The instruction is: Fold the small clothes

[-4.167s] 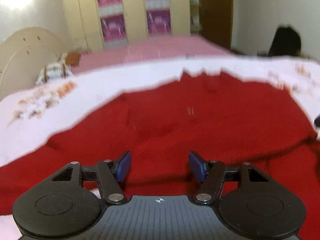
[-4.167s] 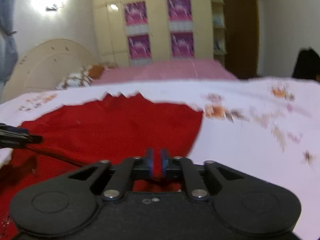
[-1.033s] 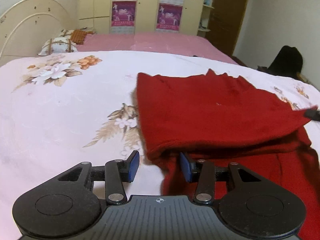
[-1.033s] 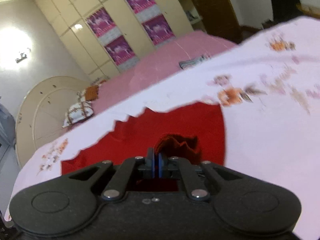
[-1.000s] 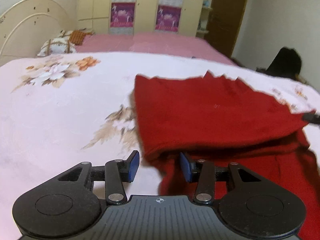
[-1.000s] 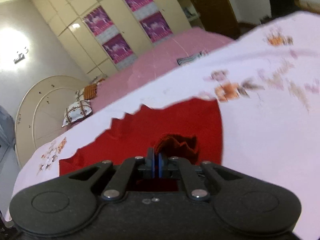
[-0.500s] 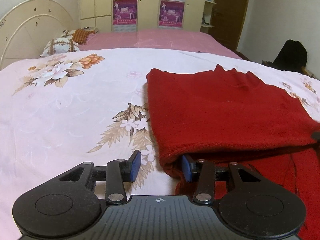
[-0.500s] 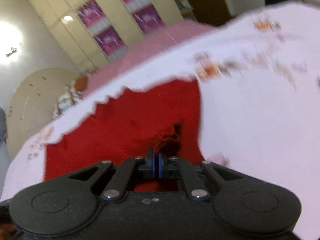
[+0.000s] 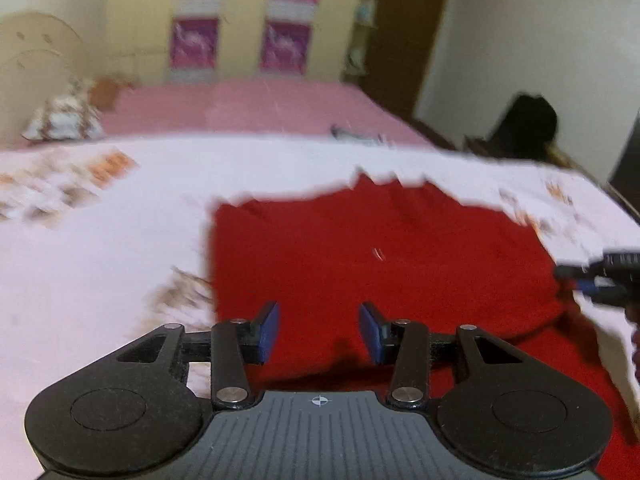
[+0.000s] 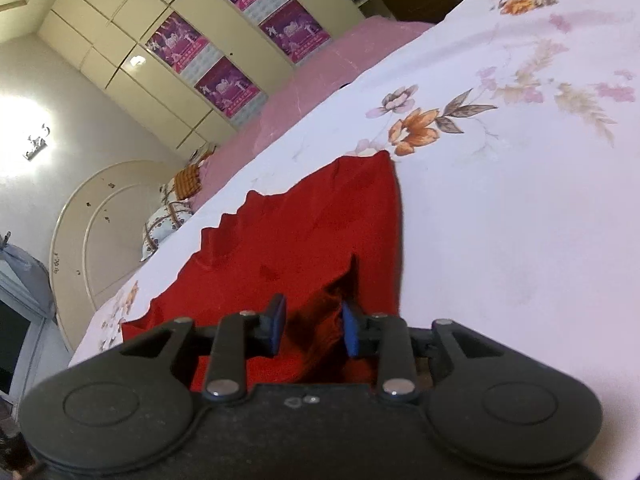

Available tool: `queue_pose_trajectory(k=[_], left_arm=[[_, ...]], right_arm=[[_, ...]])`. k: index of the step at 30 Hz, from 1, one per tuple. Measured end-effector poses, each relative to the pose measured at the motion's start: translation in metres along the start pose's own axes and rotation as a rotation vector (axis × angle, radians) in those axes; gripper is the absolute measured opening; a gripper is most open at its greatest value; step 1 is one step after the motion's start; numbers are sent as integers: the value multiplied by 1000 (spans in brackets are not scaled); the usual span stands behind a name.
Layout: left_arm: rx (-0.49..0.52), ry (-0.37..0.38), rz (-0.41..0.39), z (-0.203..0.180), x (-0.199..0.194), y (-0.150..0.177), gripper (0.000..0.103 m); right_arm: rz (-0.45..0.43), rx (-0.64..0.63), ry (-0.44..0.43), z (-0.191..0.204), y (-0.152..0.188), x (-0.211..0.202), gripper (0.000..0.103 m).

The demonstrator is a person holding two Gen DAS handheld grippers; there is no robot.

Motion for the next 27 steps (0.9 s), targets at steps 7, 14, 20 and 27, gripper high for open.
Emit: queue_pose_trajectory(k=[7, 14, 20, 27], left_arm=[[70, -31, 28, -10, 15, 13, 44], [116, -26, 35, -12, 10, 11, 44], [107, -15, 37, -10, 11, 11, 44], [108, -12, 43, -11, 12, 11, 44]], right_arm=[[-140, -421, -21, 48, 1, -38, 7], [15, -469, 97, 19, 23, -9, 16], [-36, -288, 39, 7, -6, -20, 37], [-8, -313, 120, 1, -13, 6, 2]])
Point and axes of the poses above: each gripper's, at about its wrist camera, not at the fingertips, and x roughly the way its jaws point, z to its left, y to its underside, the point moved 2 cm from there along x, roughly the way its jaws point, and after that the axes turned 5 degrees about -z, right-handed, at the moved point
